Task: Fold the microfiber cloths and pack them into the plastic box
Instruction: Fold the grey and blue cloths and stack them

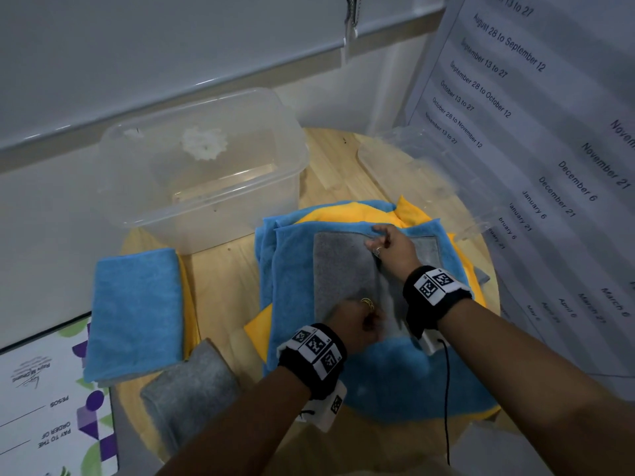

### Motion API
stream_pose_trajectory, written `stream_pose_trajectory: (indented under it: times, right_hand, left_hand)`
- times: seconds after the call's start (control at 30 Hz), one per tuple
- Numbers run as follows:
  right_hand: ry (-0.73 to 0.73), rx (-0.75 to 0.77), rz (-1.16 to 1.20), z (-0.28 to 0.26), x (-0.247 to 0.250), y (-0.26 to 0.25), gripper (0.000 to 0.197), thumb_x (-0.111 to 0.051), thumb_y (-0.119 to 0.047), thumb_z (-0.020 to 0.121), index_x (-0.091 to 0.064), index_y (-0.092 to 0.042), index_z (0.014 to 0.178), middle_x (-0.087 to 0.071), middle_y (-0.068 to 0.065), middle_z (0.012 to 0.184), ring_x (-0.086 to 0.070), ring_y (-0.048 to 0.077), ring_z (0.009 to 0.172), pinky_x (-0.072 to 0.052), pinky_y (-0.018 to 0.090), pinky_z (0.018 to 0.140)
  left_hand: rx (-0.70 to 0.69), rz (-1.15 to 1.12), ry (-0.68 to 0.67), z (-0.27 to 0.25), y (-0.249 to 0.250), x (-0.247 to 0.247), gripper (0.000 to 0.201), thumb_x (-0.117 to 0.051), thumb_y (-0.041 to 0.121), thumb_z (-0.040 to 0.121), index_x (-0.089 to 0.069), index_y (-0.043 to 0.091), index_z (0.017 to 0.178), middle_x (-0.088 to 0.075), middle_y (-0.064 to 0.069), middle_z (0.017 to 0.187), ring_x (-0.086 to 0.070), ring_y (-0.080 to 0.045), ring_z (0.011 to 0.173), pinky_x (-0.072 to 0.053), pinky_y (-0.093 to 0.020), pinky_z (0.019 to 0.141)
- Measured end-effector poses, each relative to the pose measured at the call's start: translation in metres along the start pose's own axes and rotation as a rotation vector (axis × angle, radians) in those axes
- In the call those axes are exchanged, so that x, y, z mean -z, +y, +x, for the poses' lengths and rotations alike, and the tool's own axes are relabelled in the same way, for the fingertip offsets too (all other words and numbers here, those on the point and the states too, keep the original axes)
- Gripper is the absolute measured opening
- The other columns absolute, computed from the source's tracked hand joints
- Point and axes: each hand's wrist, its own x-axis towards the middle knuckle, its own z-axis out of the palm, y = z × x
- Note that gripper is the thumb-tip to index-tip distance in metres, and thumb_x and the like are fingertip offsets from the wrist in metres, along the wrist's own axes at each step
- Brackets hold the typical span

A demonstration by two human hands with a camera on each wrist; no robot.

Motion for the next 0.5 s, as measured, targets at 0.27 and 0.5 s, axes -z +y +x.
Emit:
stream_pose_trajectory:
  times: [0.27, 0.5]
  right_hand:
    - [0.196, -0.152, -0.426, -0.054, 0.075, 0.03, 0.034, -0.076, -0.03, 0.074, -0.058, -0.006, 0.09, -0.063, 0.014, 0.092, -0.06, 0.031, 0.096, -0.043, 0.032, 0.078]
    - [-0.039, -0.424, -0.323, -0.094, 0.096, 0.045, 0.05, -0.071, -0.04, 0.079, -0.035, -0.017, 0.105, -0.05, 0.002, 0.096, -0.049, 0.021, 0.091, -0.037, 0.028, 0.076]
  left_hand:
    - [-0.169, 0.43, 0.157, 0.024, 0.001, 0.042, 0.054, -0.071, 0.021, 0.077, -0.055, 0.009, 0.126, -0.041, -0.006, 0.141, -0.036, -0.024, 0.131, -0.031, -0.031, 0.109]
    - [-0.046, 0.846, -0.015, 0.052, 0.015, 0.046, 0.115, -0.081, 0.04, 0.062, -0.008, 0.017, 0.148, 0.01, -0.005, 0.156, 0.008, -0.028, 0.145, -0.005, -0.053, 0.117]
